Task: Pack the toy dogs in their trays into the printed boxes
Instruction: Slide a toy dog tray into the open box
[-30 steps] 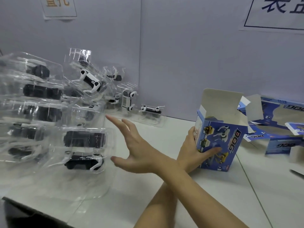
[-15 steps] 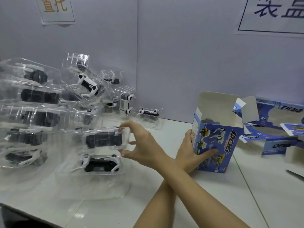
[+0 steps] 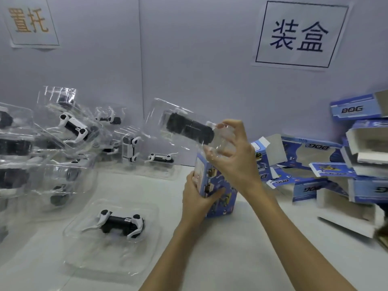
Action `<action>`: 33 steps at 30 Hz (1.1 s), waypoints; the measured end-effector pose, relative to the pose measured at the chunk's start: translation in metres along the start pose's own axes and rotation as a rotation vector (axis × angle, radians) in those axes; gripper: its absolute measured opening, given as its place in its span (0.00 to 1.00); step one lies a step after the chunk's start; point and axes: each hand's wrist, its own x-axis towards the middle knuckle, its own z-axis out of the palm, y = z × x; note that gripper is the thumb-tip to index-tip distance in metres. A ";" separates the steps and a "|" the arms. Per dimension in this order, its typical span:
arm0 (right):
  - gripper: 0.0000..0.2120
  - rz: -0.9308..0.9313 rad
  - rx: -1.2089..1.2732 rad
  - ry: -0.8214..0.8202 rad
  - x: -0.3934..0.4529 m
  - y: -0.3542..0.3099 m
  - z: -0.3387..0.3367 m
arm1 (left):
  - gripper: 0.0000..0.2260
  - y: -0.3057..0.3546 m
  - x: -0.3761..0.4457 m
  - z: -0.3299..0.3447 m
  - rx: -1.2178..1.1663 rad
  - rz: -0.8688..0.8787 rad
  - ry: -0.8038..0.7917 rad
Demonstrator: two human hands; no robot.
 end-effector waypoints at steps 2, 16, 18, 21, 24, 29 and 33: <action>0.26 -0.005 0.045 0.059 0.002 -0.005 -0.020 | 0.42 0.007 0.004 -0.011 0.052 0.056 0.134; 0.26 0.196 0.167 0.306 -0.067 0.070 -0.070 | 0.47 0.037 0.004 -0.026 0.375 0.399 0.207; 0.27 0.215 0.170 0.262 -0.069 0.074 -0.069 | 0.45 0.042 0.004 -0.026 0.319 0.449 0.182; 0.27 0.235 0.173 0.217 -0.066 0.072 -0.078 | 0.43 0.048 0.003 -0.029 0.375 0.534 0.182; 0.27 0.282 0.199 0.144 -0.064 0.066 -0.093 | 0.37 0.051 0.002 -0.032 0.538 0.592 0.192; 0.25 0.343 0.176 0.069 -0.068 0.064 -0.117 | 0.38 0.050 0.003 -0.035 0.724 0.620 0.149; 0.29 0.385 0.033 0.018 -0.073 0.073 -0.129 | 0.38 0.048 0.003 -0.035 0.813 0.725 0.072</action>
